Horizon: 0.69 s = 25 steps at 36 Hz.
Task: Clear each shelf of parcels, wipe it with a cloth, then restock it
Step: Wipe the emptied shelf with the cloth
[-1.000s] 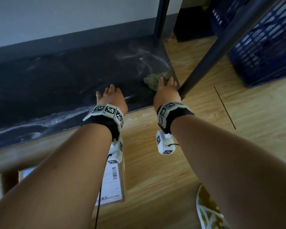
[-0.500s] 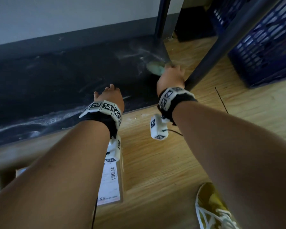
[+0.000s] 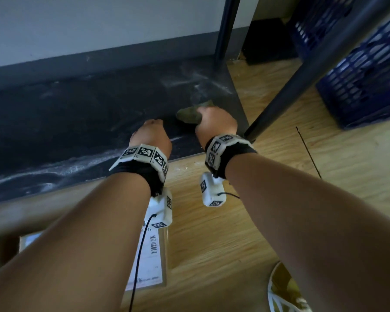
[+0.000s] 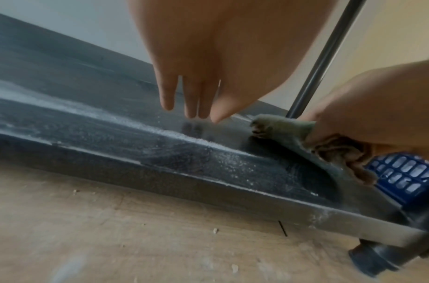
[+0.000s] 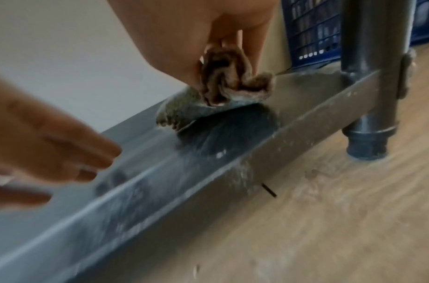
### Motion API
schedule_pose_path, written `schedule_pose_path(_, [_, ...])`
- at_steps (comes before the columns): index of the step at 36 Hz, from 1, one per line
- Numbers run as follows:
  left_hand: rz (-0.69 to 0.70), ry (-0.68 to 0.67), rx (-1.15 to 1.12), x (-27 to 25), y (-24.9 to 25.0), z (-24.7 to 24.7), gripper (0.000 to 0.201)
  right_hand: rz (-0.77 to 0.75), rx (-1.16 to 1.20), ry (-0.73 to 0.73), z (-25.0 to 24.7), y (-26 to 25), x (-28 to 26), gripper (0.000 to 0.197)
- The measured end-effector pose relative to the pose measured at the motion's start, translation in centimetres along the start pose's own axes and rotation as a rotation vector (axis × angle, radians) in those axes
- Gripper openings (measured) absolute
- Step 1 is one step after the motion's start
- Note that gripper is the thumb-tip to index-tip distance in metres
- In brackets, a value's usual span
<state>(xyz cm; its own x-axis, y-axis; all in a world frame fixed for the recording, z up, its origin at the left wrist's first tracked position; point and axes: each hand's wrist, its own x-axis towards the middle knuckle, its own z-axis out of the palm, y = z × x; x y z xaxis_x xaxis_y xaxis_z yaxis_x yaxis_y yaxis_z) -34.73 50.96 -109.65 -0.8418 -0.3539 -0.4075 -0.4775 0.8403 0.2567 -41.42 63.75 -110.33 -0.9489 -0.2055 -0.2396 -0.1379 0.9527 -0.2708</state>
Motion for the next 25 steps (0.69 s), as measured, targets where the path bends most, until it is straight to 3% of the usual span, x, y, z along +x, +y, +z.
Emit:
schedule_pose_path(5, [-0.037, 0.029, -0.08, 0.1, -0.1, -0.8, 0.059, 0.171, 0.17, 0.158, -2.3, 1.8, 2.8, 0.044])
schedule_pose_path(10, [0.015, 0.07, -0.024, 0.8, -0.4, -1.5, 0.058, 0.278, 0.13, -0.205, -2.1, 1.8, 6.8, 0.056])
schedule_pose_path(13, [0.02, 0.083, -0.012, 1.2, -0.9, -1.6, 0.057, 0.238, 0.031, -0.211, -1.5, 0.8, 7.1, 0.059])
schedule_pose_path(18, [0.032, 0.085, -0.016, 1.5, -1.3, -1.6, 0.057, 0.031, 0.147, -0.258, -0.1, -0.1, 6.1, 0.069])
schedule_pose_path(20, [0.034, 0.098, -0.017, 1.4, -1.3, -1.6, 0.055, -0.005, 0.176, -0.219, 0.4, -0.5, 5.0, 0.061])
schedule_pose_path(23, [0.049, 0.11, -0.017, 1.2, -1.3, -1.7, 0.054, -0.034, 0.16, 0.005, 1.0, -1.0, 2.6, 0.039])
schedule_pose_path(25, [0.065, 0.111, -0.007, 1.1, -1.2, -1.7, 0.055, -0.026, 0.176, 0.103, 0.6, -1.2, 2.1, 0.035])
